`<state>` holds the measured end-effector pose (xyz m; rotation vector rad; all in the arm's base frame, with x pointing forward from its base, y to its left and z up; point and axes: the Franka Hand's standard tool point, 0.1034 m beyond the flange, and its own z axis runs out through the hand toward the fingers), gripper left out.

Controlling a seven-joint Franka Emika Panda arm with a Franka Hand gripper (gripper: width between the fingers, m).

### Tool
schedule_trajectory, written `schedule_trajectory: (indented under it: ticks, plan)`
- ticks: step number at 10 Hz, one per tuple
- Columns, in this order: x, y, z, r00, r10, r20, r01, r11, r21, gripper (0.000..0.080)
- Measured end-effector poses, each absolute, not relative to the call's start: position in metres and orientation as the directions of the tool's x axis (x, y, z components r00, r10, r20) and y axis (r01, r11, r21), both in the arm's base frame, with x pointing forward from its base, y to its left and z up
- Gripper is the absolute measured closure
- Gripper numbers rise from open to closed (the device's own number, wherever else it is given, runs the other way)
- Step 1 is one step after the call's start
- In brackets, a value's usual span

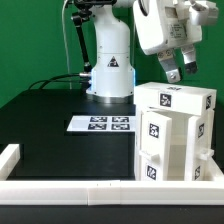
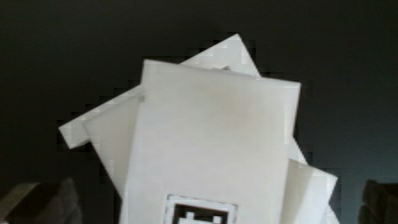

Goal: Assemble cabinet

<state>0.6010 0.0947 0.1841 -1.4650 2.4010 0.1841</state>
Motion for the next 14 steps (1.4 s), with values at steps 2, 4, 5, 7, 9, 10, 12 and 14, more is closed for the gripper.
schedule_trajectory:
  ticks: [2,4,5,7,9,10,12,14]
  plan:
    - [0.600,0.095,0.181,-0.388,-0.860,-0.332,-0.900,0.432,-0.065,0.0002]
    - [0.598,0.099,0.180,-0.171,-0.941,-0.292,-0.975,0.204,-0.089,0.0002]
    - [0.599,0.101,0.181,-0.051,-0.958,-0.282,-0.990,0.084,-0.109,0.0002]
    - [0.597,0.109,0.179,0.261,-0.923,-0.283,-0.965,-0.243,-0.096,0.0002]
    - [0.601,0.109,0.178,0.406,-0.875,-0.263,-0.913,-0.381,-0.142,0.0002]
    - [0.601,0.109,0.178,0.466,-0.848,-0.253,-0.885,-0.439,-0.159,0.0002]
    - [0.600,0.108,0.177,0.600,-0.768,-0.222,-0.799,-0.570,-0.190,0.0002]
    - [0.597,0.102,0.175,0.885,-0.453,-0.110,-0.466,-0.869,-0.165,0.0002]
